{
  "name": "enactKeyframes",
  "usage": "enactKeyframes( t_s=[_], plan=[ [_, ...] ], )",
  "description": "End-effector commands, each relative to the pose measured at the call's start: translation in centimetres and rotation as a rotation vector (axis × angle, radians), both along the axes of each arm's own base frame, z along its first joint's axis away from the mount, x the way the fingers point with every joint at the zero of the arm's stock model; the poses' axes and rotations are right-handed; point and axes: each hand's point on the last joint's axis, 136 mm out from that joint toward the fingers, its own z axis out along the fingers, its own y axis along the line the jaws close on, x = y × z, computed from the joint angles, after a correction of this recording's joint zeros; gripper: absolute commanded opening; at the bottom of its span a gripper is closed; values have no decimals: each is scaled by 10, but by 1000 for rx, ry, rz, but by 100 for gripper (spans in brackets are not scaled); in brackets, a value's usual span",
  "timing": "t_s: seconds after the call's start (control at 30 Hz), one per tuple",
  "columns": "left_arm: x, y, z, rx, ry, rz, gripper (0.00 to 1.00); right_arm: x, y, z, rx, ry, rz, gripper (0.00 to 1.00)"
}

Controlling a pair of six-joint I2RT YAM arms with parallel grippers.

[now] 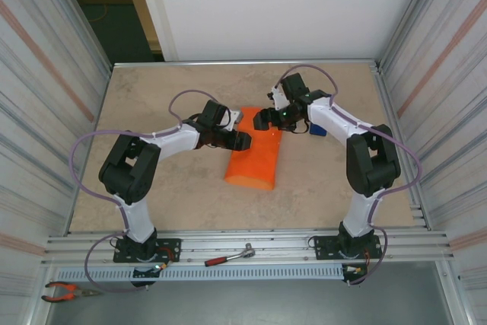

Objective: Wrap the gift box in paper

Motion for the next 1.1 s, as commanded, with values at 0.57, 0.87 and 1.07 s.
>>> enactKeyframes(
  t_s=[0.57, 0.87, 1.07],
  plan=[
    [-72, 31, -87, 273, 250, -80, 63, 35, 17, 34, -12, -160, 13, 81],
    [-72, 31, -86, 273, 246, -82, 63, 10, 2, 39, 60, -170, -89, 22],
    [-72, 31, -87, 274, 248, -83, 62, 4, -5, 14, 84, -146, -141, 16]
  ],
)
